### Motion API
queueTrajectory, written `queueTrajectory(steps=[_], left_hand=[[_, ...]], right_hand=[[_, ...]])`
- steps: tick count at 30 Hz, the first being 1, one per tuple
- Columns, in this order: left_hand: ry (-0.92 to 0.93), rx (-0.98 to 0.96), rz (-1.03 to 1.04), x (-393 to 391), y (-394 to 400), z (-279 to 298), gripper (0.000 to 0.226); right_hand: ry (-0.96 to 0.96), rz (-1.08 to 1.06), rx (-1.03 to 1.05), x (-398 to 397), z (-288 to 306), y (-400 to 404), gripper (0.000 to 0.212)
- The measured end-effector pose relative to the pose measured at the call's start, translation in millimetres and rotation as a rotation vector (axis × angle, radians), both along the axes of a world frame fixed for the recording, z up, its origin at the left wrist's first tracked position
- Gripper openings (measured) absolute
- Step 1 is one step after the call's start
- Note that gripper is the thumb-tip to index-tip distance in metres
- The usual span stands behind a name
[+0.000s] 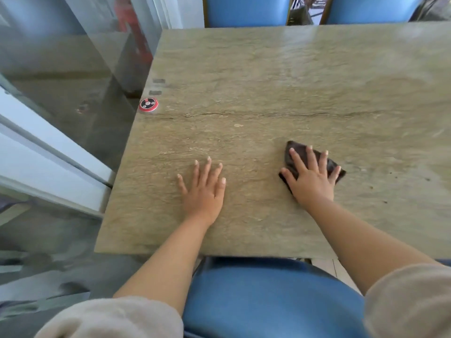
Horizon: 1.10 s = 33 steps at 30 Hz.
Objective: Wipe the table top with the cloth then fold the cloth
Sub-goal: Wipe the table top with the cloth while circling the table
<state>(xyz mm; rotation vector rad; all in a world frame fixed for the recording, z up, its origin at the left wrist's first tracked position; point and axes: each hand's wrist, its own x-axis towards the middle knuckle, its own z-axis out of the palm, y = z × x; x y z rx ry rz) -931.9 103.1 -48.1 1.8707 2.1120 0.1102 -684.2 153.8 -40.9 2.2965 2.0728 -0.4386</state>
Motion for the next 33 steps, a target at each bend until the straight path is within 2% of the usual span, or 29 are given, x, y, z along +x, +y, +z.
queueTrajectory(steps=[2, 3, 4, 7, 9, 12, 14, 19, 21, 23, 26, 30, 31, 32, 33], left_hand=[[0.061, 0.059, 0.017, 3.3, -2.9, -5.4, 0.057], [0.068, 0.080, 0.024, 4.6, -2.6, -6.7, 0.059], [0.068, 0.092, 0.025, 5.5, -1.3, -7.3, 0.061], [0.067, 0.116, 0.023, 6.5, -1.0, -6.9, 0.064], [0.080, 0.130, 0.031, 5.9, -1.1, -6.5, 0.066], [0.100, 0.112, 0.028, 4.9, -0.9, -8.7, 0.066], [0.102, 0.090, 0.019, 3.8, -0.4, -10.0, 0.065], [0.116, 0.058, 0.005, 2.2, 0.5, -11.0, 0.068], [0.126, 0.053, 0.006, 2.0, 1.4, -10.9, 0.069], [0.109, 0.068, 0.010, 2.2, 1.2, -10.1, 0.069], [0.019, 0.118, 0.028, 3.2, 0.2, -7.6, 0.068], [-0.017, 0.155, 0.031, 2.4, 0.2, -7.2, 0.069], [-0.022, 0.157, 0.028, 2.0, -0.1, -7.5, 0.069], [-0.031, 0.156, 0.024, 1.8, -0.5, -7.8, 0.069], [-0.042, 0.156, 0.020, 1.6, -1.4, -7.9, 0.069]], right_hand=[[0.000, -0.206, -0.039, -0.3, 0.2, -9.5, 0.068], [-0.012, -0.214, -0.050, -11.4, -0.4, -18.1, 0.070], [-0.022, -0.149, -0.048, -27.2, -0.4, -28.8, 0.070], [0.015, 0.296, 0.050, -76.5, -3.8, -55.2, 0.065], [0.037, 0.530, 0.086, -89.7, -3.8, -42.9, 0.060], [-0.019, 0.637, 0.090, -82.8, -3.4, 13.3, 0.059], [-0.028, 0.486, 0.063, -66.4, -4.3, 52.3, 0.059], [0.020, -0.146, 0.017, -41.8, -4.7, 88.5, 0.063], [0.032, -0.186, -0.003, -60.3, -3.0, 81.2, 0.064], [0.032, -0.023, 0.005, -83.3, -3.4, 62.1, 0.064], [0.038, 0.360, 0.043, -100.8, -2.8, 14.5, 0.065], [0.029, 0.917, 0.078, -56.4, -4.9, -42.2, 0.060], [0.005, 0.981, 0.089, -36.3, -5.2, -44.5, 0.059], [-0.014, 0.950, 0.090, -18.3, -6.5, -42.6, 0.058], [-0.005, 0.824, 0.087, -4.6, -7.4, -38.2, 0.057]])
